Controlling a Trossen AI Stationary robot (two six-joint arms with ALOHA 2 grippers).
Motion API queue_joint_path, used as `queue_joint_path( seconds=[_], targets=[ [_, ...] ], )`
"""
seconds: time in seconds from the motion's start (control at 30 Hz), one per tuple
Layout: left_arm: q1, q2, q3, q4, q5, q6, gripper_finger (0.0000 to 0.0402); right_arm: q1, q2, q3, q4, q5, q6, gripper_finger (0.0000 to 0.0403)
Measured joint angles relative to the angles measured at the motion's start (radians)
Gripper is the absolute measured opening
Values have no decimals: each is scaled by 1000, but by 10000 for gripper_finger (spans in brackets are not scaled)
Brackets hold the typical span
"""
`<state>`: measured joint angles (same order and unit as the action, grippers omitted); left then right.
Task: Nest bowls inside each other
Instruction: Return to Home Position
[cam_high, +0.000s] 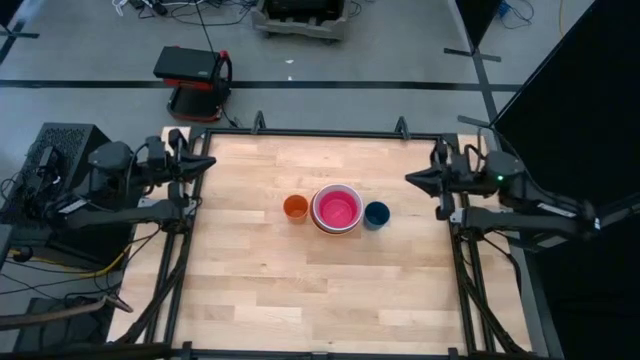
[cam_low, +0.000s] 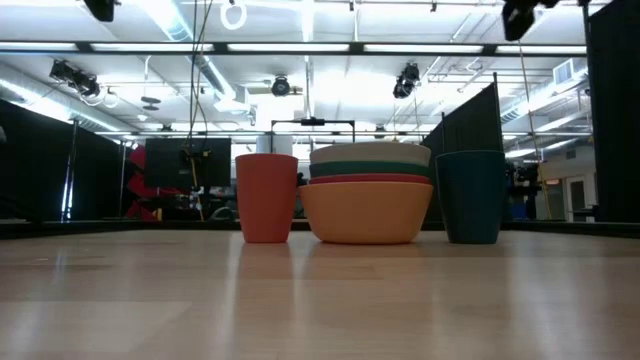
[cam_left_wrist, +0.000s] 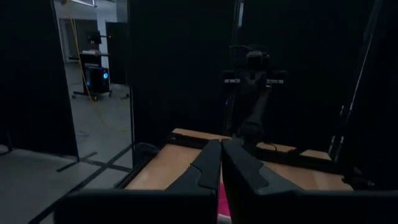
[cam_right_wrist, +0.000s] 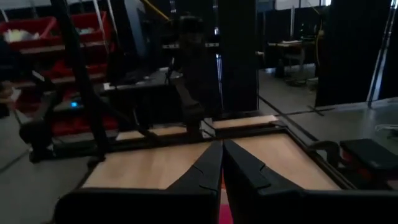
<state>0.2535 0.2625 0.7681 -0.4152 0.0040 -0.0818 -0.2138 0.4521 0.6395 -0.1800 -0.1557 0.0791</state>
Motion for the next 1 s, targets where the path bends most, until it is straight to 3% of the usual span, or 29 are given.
queue_joint_path(
  seconds=[0.2, 0.37, 0.9, 1.0],
  targets=[
    [0, -41, -33, 1, 0, -37, 0, 0, -81, -1, -129, 23, -33, 0],
    [0, -87, -87, 37, -1, -85, 0, 0, -163, -52, -124, 56, -30, 0],
    [0, -114, -232, 190, 16, -156, 0, 1, -279, -331, 54, 92, 61, 0],
    [0, -114, -274, 230, 37, -184, 0, 1, -282, -407, 159, 101, 94, 0]
  ],
)
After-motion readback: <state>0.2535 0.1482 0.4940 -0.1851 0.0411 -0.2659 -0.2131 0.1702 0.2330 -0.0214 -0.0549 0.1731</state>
